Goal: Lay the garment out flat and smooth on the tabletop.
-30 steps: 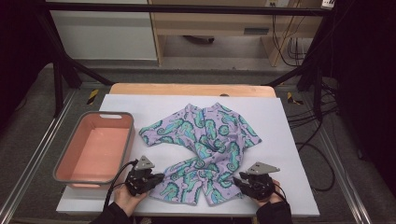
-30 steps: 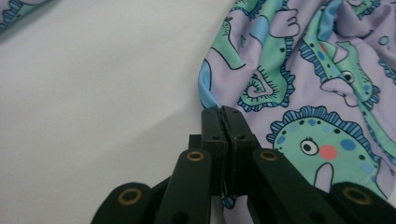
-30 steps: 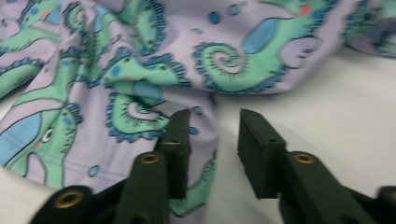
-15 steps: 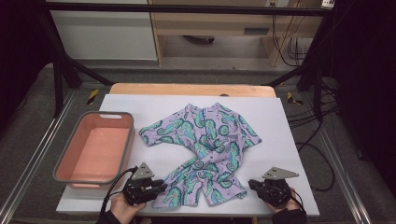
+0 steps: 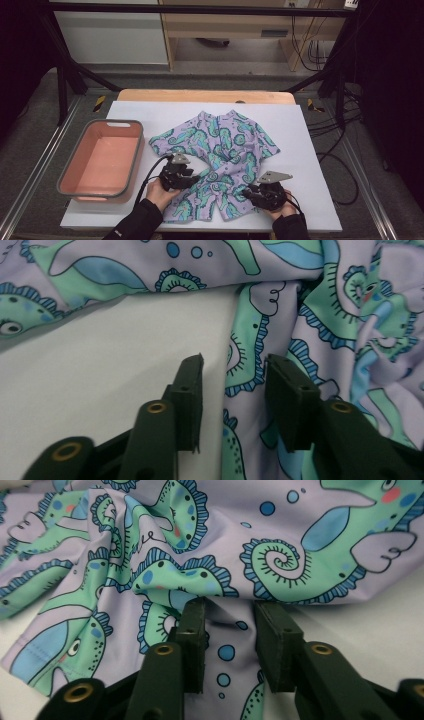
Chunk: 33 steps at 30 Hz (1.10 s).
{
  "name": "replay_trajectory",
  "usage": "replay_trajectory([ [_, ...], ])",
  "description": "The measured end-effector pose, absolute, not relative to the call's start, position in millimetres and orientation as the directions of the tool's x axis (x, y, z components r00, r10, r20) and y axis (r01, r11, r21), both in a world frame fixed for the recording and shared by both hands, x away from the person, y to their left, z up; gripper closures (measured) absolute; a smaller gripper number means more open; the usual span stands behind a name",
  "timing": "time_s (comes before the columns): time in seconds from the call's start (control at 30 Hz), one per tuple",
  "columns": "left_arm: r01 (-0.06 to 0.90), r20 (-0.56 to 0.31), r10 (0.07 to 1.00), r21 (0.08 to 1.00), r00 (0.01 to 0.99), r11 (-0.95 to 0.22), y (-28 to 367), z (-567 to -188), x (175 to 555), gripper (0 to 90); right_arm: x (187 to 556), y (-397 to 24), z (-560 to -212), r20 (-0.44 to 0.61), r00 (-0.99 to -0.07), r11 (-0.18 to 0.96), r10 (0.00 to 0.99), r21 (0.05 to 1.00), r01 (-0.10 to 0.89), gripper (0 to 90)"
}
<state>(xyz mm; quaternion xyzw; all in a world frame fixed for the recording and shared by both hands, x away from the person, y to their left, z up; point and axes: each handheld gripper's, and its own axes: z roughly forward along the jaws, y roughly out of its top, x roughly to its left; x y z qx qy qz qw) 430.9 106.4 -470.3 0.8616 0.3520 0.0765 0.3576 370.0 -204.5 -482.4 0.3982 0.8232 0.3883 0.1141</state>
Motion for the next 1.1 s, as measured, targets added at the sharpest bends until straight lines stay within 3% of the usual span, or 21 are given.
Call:
replay_trajectory([
  [0.03,0.548,-0.118,0.657,0.671,0.744,-0.499,105,-471,430,71.9,369,-204,-481,0.136,-0.665,0.388,0.734,0.720,0.575,85.3],
  [0.13,0.517,-0.080,0.647,0.677,0.759,-0.523,103,-471,425,87.1,367,-206,-478,0.154,-0.673,0.391,0.723,0.713,0.582,88.4],
  [0.3,0.506,-0.034,0.668,0.682,0.743,-0.527,124,-463,414,88.5,356,-226,-469,0.157,-0.654,0.366,0.740,0.722,0.587,88.1],
  [0.47,0.526,-0.058,0.702,0.707,0.710,-0.473,153,-455,400,88.5,339,-251,-469,0.149,-0.604,0.352,0.783,0.695,0.627,87.3],
  [0.57,0.528,-0.068,0.699,0.707,0.712,-0.470,158,-454,392,88.3,336,-249,-469,0.148,-0.609,0.358,0.779,0.692,0.627,79.7],
  [0.67,0.515,-0.054,0.695,0.713,0.717,-0.476,154,-454,393,85.5,337,-240,-461,0.121,-0.631,0.366,0.766,0.725,0.583,66.5],
  [0.73,0.521,-0.056,0.707,0.717,0.705,-0.463,148,-455,402,69.6,341,-230,-457,0.099,-0.649,0.368,0.755,0.755,0.543,60.4],
  [0.83,0.527,-0.074,0.707,0.722,0.703,-0.449,138,-457,419,55.7,356,-218,-454,0.067,-0.638,0.361,0.767,0.777,0.516,55.0],
  [0.97,0.551,-0.107,0.705,0.709,0.701,-0.440,126,-465,442,53.2,385,-214,-459,0.063,-0.570,0.321,0.819,0.773,0.547,55.2],
  [1.1,0.559,-0.138,0.684,0.700,0.717,-0.444,118,-471,449,57.9,409,-217,-473,0.058,-0.508,0.306,0.860,0.738,0.601,55.2],
])
